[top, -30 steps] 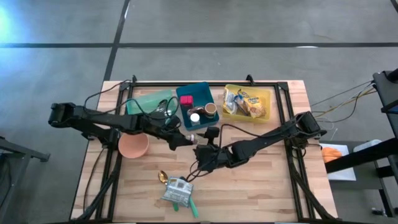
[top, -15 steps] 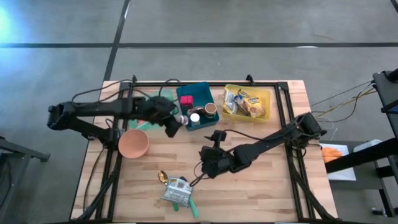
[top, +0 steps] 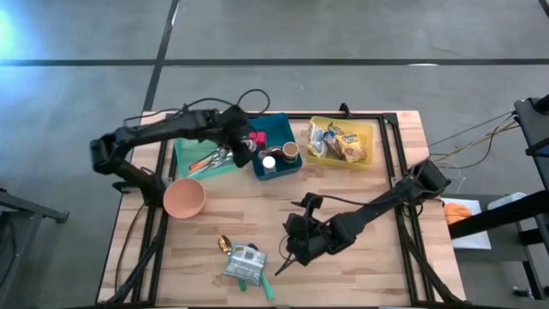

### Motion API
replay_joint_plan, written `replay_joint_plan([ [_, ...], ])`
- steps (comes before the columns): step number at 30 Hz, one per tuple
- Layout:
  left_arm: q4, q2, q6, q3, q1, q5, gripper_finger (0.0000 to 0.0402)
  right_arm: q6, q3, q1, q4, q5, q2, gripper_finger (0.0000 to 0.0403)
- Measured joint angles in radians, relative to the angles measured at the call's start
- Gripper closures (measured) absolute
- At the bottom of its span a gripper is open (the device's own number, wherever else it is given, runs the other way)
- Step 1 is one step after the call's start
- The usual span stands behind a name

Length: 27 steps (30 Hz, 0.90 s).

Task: Pick & Place Food Item
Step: Put the brown seasoning bottle into the blue bin

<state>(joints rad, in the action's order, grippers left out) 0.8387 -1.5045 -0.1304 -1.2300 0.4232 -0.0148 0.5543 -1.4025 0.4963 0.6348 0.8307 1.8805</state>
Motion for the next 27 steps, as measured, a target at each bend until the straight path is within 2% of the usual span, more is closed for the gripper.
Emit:
replay_joint_plan([
  [12,0.048,-0.236,0.082,-0.117,0.042,-0.001,0.0237,0.080,0.000,0.044,0.014,-0.001,0.000,0.0045],
  [17,0.099,-0.273,0.073,-0.164,0.045,-0.072,0.0237,0.091,0.000,0.047,0.014,-0.001,0.000,0.0045],
  [27,0.071,-0.273,0.075,-0.159,0.056,-0.072,0.0237,0.107,0.000,0.051,0.013,-0.001,0.000,0.0045],
])
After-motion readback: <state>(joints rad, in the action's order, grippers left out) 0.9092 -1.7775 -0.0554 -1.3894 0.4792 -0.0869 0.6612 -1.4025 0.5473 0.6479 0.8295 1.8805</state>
